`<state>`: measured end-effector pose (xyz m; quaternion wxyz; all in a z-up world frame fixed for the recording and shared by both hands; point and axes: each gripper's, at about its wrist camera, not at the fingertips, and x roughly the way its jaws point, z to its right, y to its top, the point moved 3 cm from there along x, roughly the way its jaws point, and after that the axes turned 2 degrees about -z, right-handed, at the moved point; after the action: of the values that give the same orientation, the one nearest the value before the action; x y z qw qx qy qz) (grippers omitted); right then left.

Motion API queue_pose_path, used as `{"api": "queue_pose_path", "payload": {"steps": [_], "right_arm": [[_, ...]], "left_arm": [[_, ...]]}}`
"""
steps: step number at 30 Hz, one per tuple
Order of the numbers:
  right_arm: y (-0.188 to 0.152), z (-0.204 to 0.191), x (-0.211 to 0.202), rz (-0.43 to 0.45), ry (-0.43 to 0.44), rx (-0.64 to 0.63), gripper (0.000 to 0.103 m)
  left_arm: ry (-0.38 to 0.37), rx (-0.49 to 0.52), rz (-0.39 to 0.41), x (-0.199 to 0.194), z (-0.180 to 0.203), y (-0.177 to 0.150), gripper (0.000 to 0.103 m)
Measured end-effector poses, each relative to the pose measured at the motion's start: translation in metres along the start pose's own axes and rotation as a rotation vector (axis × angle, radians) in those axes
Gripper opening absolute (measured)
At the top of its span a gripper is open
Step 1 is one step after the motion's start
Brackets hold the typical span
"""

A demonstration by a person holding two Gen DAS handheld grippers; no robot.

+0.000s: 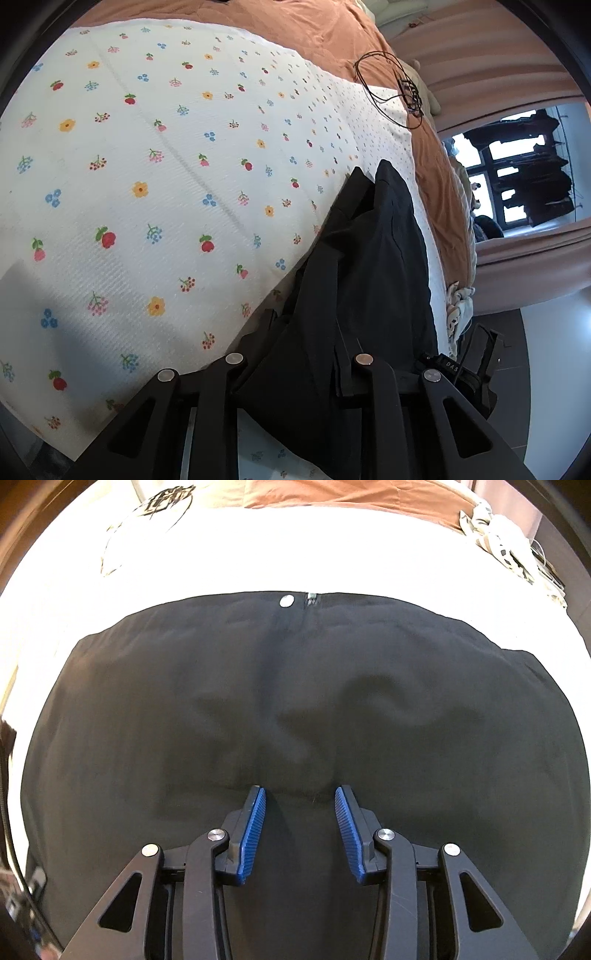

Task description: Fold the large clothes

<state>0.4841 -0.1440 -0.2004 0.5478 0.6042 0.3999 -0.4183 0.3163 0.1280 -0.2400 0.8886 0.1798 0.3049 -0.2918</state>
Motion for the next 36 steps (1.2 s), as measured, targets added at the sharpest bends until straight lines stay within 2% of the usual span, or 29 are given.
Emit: {"api": "queue_pose_path", "payload": {"steps": [9, 13, 15, 17, 19, 21, 23, 28, 30, 32, 36], "right_arm": [[0.045, 0.018, 0.009, 0.023, -0.003, 0.007, 0.039], [0.065, 0.022, 0.008, 0.044, -0.002, 0.009, 0.03], [0.077, 0.033, 0.011, 0.035, 0.018, 0.015, 0.029], [0.089, 0.019, 0.023, 0.013, 0.046, 0.021, 0.028], [0.088, 0.024, 0.011, 0.002, 0.082, 0.039, 0.028], [0.065, 0.038, -0.002, 0.031, 0.11, 0.054, 0.028], [0.05, 0.042, -0.019, 0.047, 0.131, 0.039, 0.034], [0.006, 0.021, -0.049, 0.049, 0.179, -0.031, 0.035], [-0.012, 0.018, -0.057, 0.039, 0.204, -0.04, 0.041], [-0.033, 0.015, -0.062, 0.039, 0.224, -0.038, 0.052], [-0.079, 0.015, -0.077, 0.035, 0.268, -0.029, 0.053]], "left_arm": [[-0.001, -0.033, -0.001, 0.002, 0.002, 0.001, 0.023], [-0.015, -0.038, -0.006, 0.001, 0.005, 0.002, 0.021], [-0.024, -0.042, -0.011, -0.001, 0.007, 0.002, 0.02], [-0.041, -0.046, -0.015, -0.004, 0.009, 0.003, 0.019], [-0.062, -0.034, -0.012, -0.009, 0.014, 0.002, 0.018], [-0.077, -0.013, -0.008, -0.015, 0.022, 0.002, 0.017], [-0.105, -0.004, -0.011, -0.021, 0.032, 0.003, 0.016], [-0.169, 0.045, -0.011, -0.034, 0.062, 0.003, 0.015], [-0.184, 0.061, -0.012, -0.038, 0.073, 0.001, 0.014], [-0.199, 0.084, -0.013, -0.042, 0.084, -0.001, 0.014], [-0.231, 0.125, -0.022, -0.048, 0.106, -0.003, 0.013]]}}
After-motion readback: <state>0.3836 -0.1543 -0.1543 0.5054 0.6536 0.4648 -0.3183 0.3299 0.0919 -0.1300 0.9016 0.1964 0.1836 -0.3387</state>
